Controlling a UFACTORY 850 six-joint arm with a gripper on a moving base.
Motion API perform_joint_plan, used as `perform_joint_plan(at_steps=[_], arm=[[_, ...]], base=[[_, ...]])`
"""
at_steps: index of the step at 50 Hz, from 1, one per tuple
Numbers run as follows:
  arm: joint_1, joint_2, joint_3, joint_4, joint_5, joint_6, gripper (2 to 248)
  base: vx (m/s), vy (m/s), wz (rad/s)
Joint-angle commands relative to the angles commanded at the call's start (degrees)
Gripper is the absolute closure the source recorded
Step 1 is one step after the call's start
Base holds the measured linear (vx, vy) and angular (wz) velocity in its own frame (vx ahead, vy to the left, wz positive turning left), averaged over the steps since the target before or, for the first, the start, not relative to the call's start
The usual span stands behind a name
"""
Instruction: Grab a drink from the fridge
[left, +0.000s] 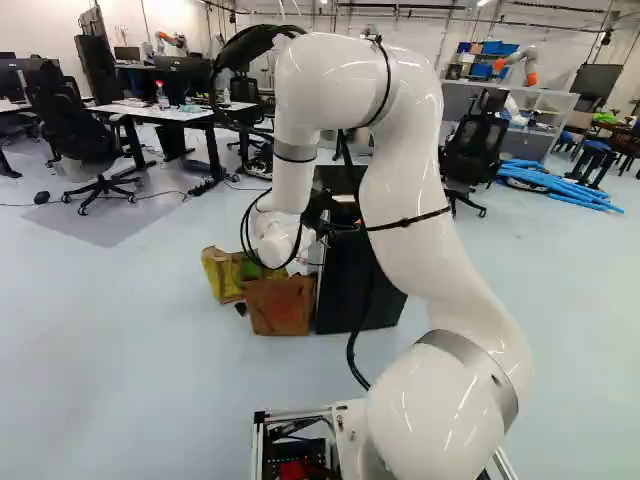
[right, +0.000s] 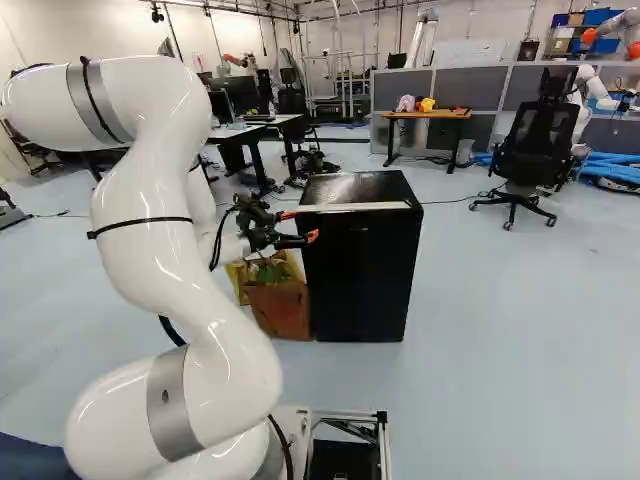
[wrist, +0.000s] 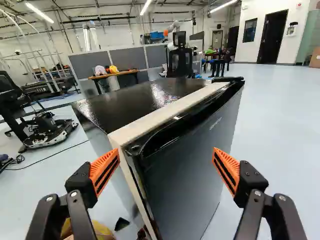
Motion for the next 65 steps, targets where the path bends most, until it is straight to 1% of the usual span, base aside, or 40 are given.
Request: perform_joint_plan(at_steps=[32, 65], arm=[[-0.9, 0.0, 0.0, 0.0, 0.0, 0.0, 3], [-0.4, 1.0, 1.7, 0.0, 0.0, 0.0, 3]], base=[[0.0, 0.0, 0.0], [0.0, 0.0, -0.001]])
